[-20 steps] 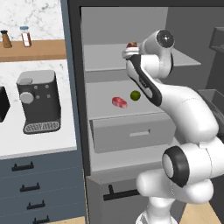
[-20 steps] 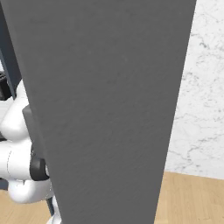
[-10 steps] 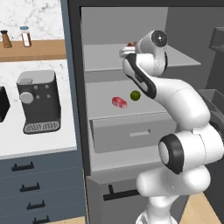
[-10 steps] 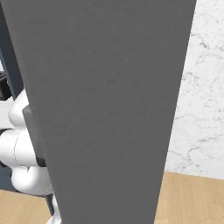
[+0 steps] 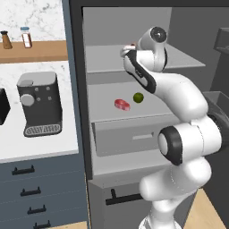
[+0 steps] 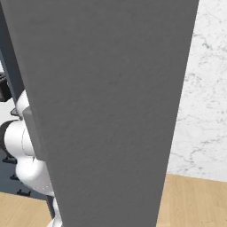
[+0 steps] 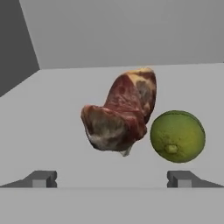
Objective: Place one lime and one steak in each tupperware on the nearby counter, to pack two identical lunches.
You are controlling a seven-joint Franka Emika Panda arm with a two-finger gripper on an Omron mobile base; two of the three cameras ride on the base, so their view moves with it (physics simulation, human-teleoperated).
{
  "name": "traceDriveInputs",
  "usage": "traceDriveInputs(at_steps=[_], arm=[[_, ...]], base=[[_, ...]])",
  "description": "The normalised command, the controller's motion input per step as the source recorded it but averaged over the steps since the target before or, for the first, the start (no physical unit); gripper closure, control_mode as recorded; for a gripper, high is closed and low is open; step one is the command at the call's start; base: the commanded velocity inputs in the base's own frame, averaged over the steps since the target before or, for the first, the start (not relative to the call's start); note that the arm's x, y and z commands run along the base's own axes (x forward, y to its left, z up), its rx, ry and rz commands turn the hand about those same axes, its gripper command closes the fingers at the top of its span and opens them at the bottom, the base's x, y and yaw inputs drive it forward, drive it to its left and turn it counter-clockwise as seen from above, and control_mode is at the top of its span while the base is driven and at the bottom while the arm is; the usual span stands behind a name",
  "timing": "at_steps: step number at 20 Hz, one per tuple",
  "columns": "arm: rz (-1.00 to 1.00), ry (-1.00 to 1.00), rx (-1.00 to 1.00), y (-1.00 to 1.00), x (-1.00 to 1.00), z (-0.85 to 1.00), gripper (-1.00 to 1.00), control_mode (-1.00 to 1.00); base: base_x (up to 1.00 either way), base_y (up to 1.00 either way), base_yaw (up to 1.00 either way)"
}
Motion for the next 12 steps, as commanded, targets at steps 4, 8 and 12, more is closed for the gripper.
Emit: traceDriveInputs(at_steps=[4, 8, 12], arm=[[0.00, 0.03, 0.00, 0.00, 0.30, -0.07, -1.00, -1.00], [0.00, 0.00, 0.00, 0.00, 0.32, -0.13, -1.00, -1.00], [0.00, 0.00, 0.00, 0.00, 0.33, -0.14, -1.00, -1.00]], base=[[0.00, 0.00, 0.00], [0.00, 0.00, 0.00], [0.00, 0.00, 0.00]])
